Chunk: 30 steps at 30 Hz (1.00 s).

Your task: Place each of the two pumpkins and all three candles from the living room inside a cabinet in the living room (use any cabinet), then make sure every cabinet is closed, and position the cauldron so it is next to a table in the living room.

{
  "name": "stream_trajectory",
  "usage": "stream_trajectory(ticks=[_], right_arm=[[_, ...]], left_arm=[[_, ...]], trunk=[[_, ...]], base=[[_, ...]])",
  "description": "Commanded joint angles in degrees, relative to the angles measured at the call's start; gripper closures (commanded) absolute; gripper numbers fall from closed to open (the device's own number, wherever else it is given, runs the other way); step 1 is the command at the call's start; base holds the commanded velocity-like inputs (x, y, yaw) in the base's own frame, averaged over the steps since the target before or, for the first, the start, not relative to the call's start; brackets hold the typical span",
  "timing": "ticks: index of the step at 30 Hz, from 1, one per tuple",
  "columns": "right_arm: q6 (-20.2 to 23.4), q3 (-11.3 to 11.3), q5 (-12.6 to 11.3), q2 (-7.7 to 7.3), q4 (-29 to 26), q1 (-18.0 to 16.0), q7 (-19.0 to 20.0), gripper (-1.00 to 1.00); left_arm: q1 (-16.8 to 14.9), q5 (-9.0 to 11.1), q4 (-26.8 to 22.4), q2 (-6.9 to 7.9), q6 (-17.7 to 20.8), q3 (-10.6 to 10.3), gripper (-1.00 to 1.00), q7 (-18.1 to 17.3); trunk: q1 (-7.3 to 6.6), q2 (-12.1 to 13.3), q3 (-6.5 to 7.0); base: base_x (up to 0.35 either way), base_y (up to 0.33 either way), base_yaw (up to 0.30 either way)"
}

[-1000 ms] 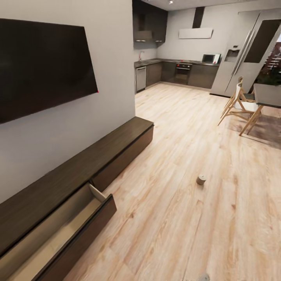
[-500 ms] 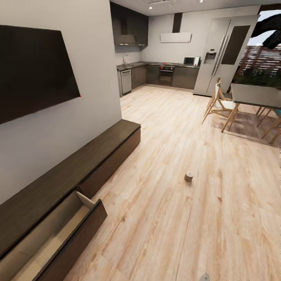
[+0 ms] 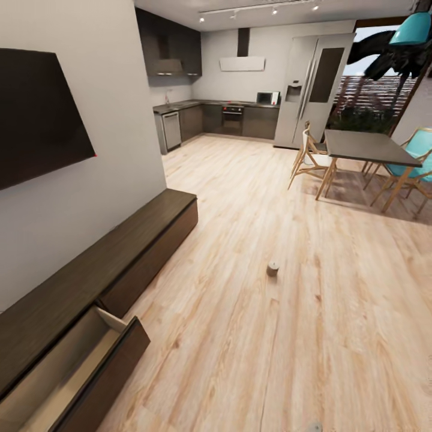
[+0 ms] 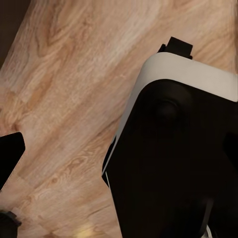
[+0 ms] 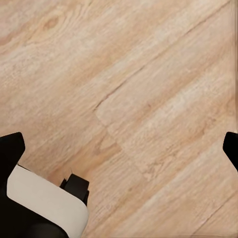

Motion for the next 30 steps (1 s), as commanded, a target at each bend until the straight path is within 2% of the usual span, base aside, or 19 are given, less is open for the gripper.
stream_trajectory(ticks=[1, 30], right_arm=[[-0.01, 0.0, 0.0, 0.0, 0.0, 0.0, 0.0, -1.0], [0.0, 0.0, 0.02, 0.09, -0.02, 0.0, -0.05, -1.0]], left_arm=[[-0.01, 0.0, 0.0, 0.0, 0.0, 0.0, -1.0, 0.0], [-0.01, 0.0, 0.0, 0.0, 0.0, 0.0, -1.0, 0.0]], trunk=[[0.0, 0.0, 0.07], [0.0, 0.0, 2.05]], base=[[0.0, 0.0, -0.23], [0.0, 0.0, -0.23]])
